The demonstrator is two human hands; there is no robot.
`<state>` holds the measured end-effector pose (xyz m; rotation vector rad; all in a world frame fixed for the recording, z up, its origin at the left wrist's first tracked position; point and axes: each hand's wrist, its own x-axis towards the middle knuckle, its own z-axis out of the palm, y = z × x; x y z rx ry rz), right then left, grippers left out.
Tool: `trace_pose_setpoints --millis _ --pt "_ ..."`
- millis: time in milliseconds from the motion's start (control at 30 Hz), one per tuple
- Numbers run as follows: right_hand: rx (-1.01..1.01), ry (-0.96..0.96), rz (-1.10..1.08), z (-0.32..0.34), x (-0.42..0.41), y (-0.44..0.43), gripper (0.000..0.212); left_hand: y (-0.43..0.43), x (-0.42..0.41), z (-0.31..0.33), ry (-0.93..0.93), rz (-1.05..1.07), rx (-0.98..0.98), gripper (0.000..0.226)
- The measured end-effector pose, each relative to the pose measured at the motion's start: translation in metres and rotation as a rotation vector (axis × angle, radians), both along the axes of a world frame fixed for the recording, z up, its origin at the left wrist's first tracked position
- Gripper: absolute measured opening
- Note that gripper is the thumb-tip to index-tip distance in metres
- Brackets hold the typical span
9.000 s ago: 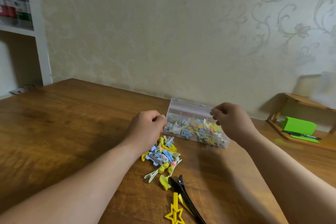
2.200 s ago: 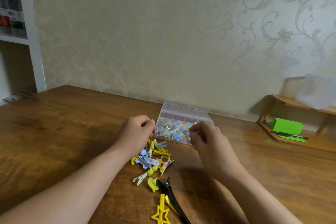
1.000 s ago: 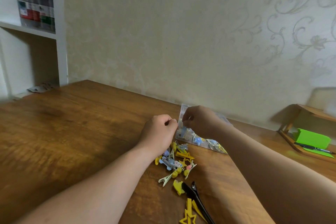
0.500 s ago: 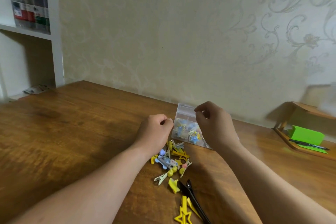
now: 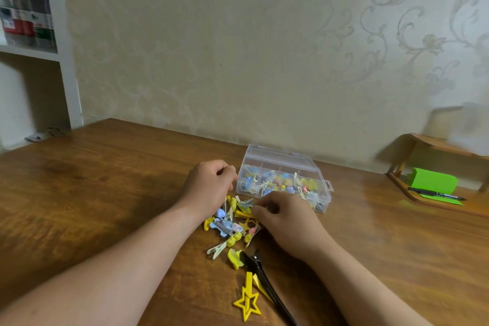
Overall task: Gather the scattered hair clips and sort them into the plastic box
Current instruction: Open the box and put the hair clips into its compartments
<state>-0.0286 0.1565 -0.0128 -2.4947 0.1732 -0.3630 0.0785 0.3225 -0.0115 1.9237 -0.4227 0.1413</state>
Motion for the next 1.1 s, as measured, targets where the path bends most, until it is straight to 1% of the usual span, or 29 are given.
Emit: trace_pose_setpoints --millis 67,200,333,467,567,733,833,933,1100 --pt "-0.013 0.033 -0.004 0.003 0.002 0.004 0.021 0.000 0.000 0.000 0.002 -0.006 0.000 0.034" --pt "-0.012 0.115 -0.003 0.007 0.007 0.007 0.021 0.000 0.000 0.000 0.005 -0.009 -0.006 0.034" --pt "0.064 0.144 0.007 0.008 0.005 0.006 0.021 0.000 -0.001 0.000 0.006 -0.005 -0.008 0.034" --pt "0.114 0.152 0.012 0.012 0.002 -0.001 0.016 0.000 -0.001 0.001 0.008 -0.006 0.001 0.033" --pt "0.065 0.137 0.019 0.012 -0.001 -0.003 0.011 -0.001 -0.002 0.002 0.007 -0.002 0.015 0.033" --pt "-0.037 0.138 0.021 0.013 -0.001 0.004 0.018 -0.001 -0.004 0.003 0.013 -0.005 0.019 0.033" --pt "-0.084 0.153 0.011 0.015 0.000 0.007 0.011 -0.001 -0.004 0.003 0.008 -0.008 0.014 0.033" --pt "-0.058 0.181 0.017 0.016 0.000 0.004 0.004 -0.001 -0.004 0.003 0.009 -0.007 0.014 0.033" --pt "0.070 0.184 0.046 0.016 -0.002 -0.006 0.010 -0.001 -0.003 0.002 0.020 -0.013 0.013 0.033"
